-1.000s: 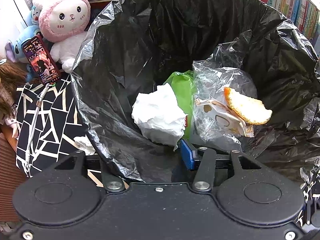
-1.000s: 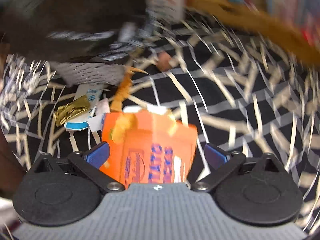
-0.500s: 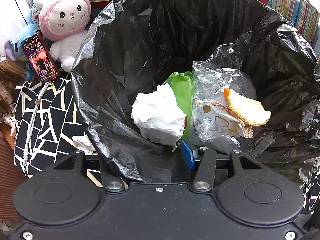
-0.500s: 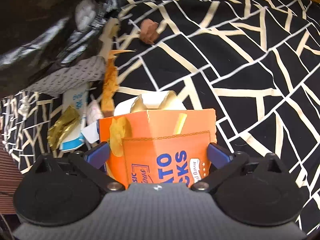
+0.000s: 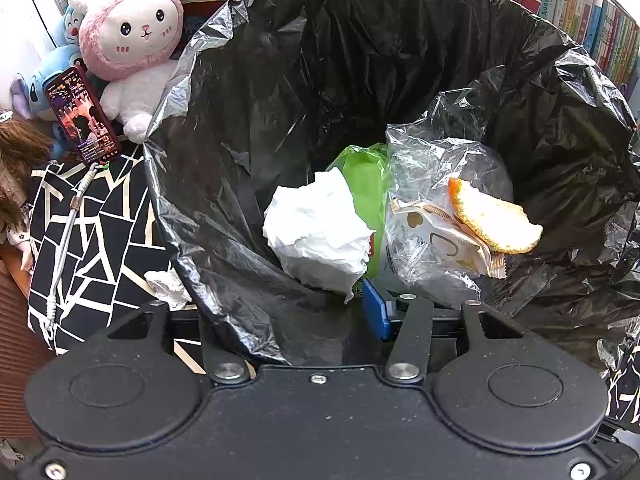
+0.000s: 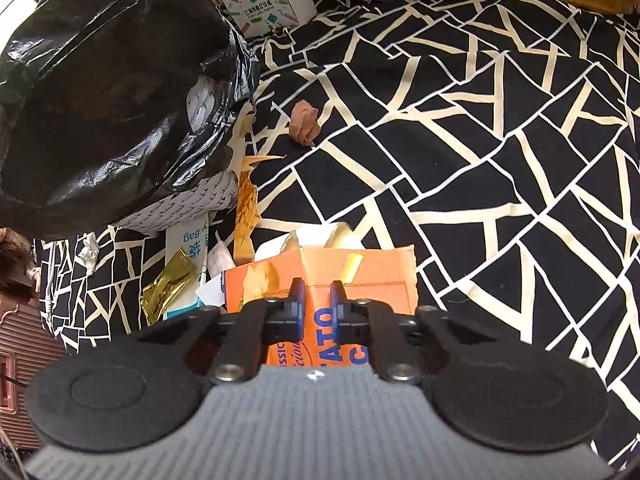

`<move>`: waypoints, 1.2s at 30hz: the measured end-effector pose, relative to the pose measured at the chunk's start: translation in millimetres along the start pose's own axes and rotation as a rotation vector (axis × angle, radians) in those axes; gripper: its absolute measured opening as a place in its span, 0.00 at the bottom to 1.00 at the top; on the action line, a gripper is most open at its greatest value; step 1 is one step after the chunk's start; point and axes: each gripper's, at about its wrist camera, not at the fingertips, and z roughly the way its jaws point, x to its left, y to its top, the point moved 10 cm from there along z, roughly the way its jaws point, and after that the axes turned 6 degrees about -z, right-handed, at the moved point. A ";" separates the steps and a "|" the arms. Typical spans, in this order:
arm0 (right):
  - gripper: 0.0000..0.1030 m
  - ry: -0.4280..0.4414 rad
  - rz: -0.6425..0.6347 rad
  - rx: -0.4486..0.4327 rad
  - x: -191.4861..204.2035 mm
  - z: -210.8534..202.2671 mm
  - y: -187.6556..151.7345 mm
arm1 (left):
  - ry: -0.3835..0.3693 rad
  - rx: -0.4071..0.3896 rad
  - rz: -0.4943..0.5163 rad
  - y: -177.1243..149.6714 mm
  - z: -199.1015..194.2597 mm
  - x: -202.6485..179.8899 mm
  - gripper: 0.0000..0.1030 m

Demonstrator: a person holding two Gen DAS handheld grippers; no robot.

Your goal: Collect trash

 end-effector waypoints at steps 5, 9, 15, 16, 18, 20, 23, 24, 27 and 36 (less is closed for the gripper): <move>0.76 0.034 0.208 0.134 -18.3 8.4 -9.8 | -0.006 0.001 -0.005 0.2 0.1 0.1 0.48; 1.00 0.060 0.451 0.193 -40.5 7.7 -20.7 | -0.017 -0.001 -0.015 0.7 0.1 0.6 0.50; 1.00 0.057 0.726 0.251 -50.5 19.8 -30.4 | -0.033 -0.003 -0.022 0.6 -0.7 0.5 0.52; 1.00 0.062 0.756 0.263 -48.3 23.7 -31.0 | -0.035 -0.003 -0.022 0.3 -0.7 0.5 0.52; 1.00 0.067 0.791 0.264 -43.4 28.8 -29.3 | -0.037 -0.002 -0.019 0.2 -0.8 0.4 0.52; 1.00 0.044 0.800 0.266 -40.0 33.4 -27.6 | -0.039 -0.003 -0.021 0.0 -0.9 0.3 0.53; 1.00 0.002 0.812 0.271 -38.6 42.1 -25.6 | -0.041 -0.004 -0.024 0.3 -0.6 0.6 0.53; 1.00 -0.008 0.819 0.274 -38.8 45.0 -25.3 | -0.042 -0.003 -0.024 0.3 -0.4 0.7 0.53; 1.00 -0.020 0.830 0.290 -39.7 53.4 -25.0 | -0.043 -0.002 -0.021 0.2 -0.3 0.4 0.53; 0.61 0.040 0.831 0.237 -46.2 30.1 -19.6 | -0.044 -0.003 -0.026 0.9 -0.3 0.9 0.53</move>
